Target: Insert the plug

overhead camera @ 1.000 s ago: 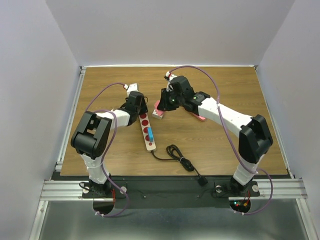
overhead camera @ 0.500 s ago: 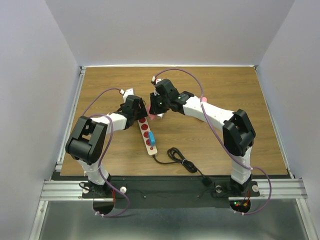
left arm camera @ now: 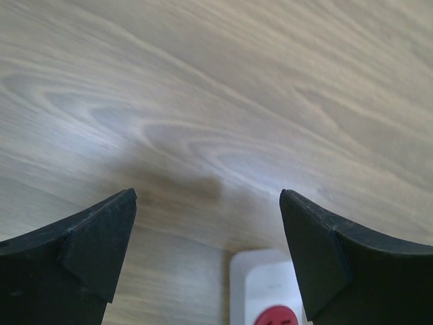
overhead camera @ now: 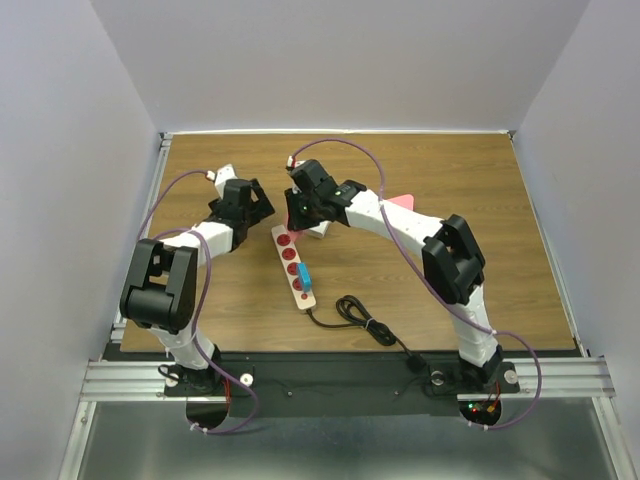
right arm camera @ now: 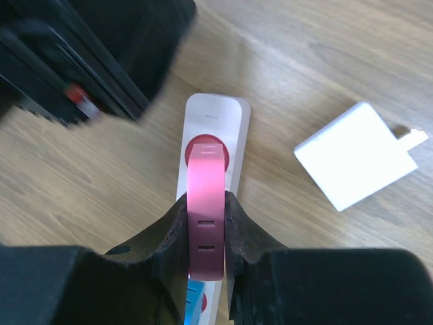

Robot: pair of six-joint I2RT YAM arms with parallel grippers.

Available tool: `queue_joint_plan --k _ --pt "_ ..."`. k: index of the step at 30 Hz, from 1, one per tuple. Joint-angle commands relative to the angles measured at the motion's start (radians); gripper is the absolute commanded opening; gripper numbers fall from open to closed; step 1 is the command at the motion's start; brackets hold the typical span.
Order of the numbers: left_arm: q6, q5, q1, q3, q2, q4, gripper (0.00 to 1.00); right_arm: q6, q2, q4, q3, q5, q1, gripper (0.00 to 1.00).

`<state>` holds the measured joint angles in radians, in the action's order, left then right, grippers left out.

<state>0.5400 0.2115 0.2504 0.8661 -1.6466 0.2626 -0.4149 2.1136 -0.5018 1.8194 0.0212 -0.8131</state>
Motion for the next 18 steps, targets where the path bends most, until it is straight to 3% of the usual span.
queue_joint_plan --k 1,18 --pt "-0.008 0.008 -0.037 0.021 0.045 0.05 0.99 0.004 0.029 -0.033 0.095 -0.015 -0.018 0.0" --pt "-0.023 -0.047 -0.046 -0.013 0.067 0.082 0.99 -0.004 0.146 -0.136 0.239 -0.121 -0.04 0.0"
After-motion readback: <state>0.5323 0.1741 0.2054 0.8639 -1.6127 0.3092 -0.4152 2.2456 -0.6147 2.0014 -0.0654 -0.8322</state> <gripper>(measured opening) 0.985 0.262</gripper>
